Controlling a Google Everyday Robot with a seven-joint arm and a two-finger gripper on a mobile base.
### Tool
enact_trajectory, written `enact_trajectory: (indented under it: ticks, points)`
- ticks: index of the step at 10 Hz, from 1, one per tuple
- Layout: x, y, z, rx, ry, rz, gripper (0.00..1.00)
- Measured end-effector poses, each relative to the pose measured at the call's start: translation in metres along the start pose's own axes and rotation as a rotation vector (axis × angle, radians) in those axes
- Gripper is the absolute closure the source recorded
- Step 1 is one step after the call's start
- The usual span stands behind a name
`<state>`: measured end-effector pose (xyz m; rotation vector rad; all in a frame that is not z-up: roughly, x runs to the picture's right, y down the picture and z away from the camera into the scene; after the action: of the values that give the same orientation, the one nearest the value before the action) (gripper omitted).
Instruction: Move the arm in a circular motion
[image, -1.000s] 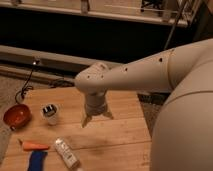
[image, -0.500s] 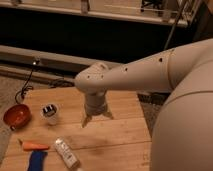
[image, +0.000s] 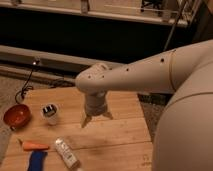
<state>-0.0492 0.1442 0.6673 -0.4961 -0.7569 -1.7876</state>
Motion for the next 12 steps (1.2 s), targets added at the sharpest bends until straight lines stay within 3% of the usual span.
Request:
enact_trajectory:
  ticks: [1, 4, 8, 9, 11, 12]
  points:
    - [0.007, -0.003, -0.003, -0.001, 0.016, -0.035, 0.22]
    - [0.042, -0.012, -0.017, -0.015, 0.097, -0.109, 0.50]
    - [0.113, 0.000, -0.041, -0.038, 0.274, -0.124, 0.89]
    - [0.137, 0.006, -0.053, -0.046, 0.338, -0.123, 0.98]
    - [0.165, 0.028, -0.072, -0.070, 0.421, -0.095, 1.00]
    - [0.173, 0.051, -0.076, -0.089, 0.444, -0.057, 1.00]
